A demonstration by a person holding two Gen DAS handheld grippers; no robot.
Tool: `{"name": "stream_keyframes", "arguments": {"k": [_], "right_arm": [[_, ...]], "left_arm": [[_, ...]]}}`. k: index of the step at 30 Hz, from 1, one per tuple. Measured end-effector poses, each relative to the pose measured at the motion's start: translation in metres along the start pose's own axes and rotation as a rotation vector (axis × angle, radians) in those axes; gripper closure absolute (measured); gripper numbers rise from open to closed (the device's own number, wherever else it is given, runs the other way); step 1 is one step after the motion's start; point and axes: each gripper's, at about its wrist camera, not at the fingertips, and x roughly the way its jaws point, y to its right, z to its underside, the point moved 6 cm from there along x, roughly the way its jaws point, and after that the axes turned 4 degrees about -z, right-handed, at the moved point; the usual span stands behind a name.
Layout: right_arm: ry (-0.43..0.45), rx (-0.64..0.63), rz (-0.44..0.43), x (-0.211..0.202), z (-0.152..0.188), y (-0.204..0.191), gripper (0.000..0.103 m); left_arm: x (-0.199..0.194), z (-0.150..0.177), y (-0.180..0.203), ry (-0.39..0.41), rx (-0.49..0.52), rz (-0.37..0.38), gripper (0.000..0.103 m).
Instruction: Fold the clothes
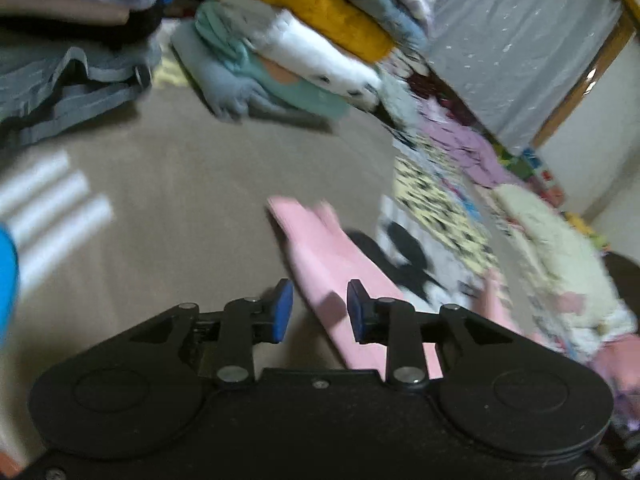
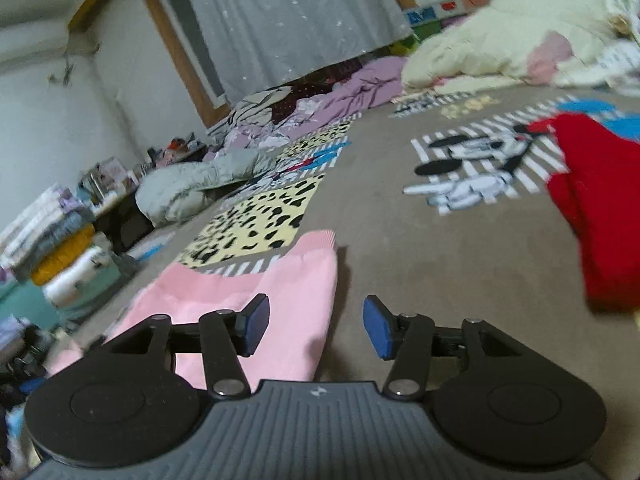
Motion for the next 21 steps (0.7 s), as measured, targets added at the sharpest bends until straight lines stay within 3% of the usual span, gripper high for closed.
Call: {"name": "stream_keyframes", "arguments": {"k": [6, 11, 15, 18, 21], "right_arm": [[-0.048, 0.14, -0.109, -0.06, 0.04, -0.015, 0.041], [-0.127, 0.206, -0.169, -0.086, 0.073, -0.03, 0.038], [-0.192, 0.227, -0.191, -0.091, 0.093, -0.039, 0.038], [-0.231, 0.236, -0.206, -0.094, 0.106, -0.047, 0.038], [-0.253, 0.243, -0.212, -0.089, 0.113, -0.049, 0.043]], "left_arm": [[-0.03, 0.066, 0.026, -0.143, -0.063, 0.163, 0.076], [-0.038, 0.106, 0.048, -0.226, -0.07, 0.238, 0.076], [-0.031, 0.122, 0.055, -0.219, -0.048, 0.233, 0.076], [-0.028, 0.123, 0.053, -0.189, -0.088, 0.253, 0.076], [-0.025, 0.123, 0.055, -0.15, -0.086, 0.261, 0.076]]}}
